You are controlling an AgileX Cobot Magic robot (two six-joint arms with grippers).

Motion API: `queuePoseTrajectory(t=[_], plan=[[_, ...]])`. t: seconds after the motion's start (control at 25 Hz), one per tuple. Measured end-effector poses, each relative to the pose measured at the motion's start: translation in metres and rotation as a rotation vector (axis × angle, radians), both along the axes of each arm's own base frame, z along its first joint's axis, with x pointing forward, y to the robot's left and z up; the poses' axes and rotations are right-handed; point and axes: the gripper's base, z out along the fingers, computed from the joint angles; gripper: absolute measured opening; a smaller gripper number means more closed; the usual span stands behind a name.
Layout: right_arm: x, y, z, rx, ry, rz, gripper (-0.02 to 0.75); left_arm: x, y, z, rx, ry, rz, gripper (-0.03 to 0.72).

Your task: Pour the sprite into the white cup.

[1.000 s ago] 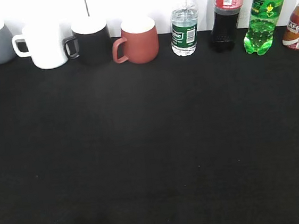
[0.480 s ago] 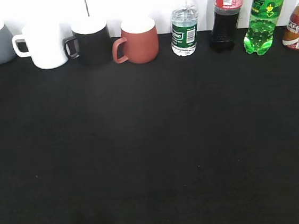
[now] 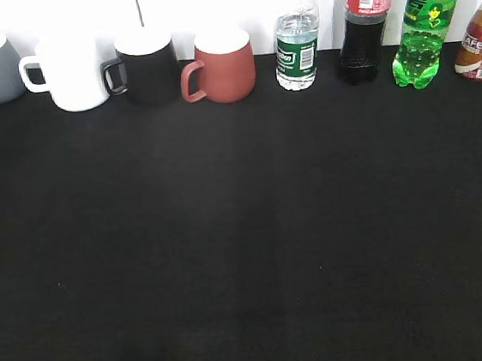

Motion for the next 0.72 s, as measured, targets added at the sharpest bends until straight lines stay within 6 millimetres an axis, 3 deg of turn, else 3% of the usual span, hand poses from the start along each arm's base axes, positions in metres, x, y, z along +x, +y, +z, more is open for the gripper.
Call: queuePoseTrajectory(t=[0.72], plan=[[-0.0001, 0.0000, 0.0000, 0.000, -0.001, 0.000, 0.587, 0.0000, 0.0000, 0.0000, 0.000, 0.000, 0.000, 0.239]])
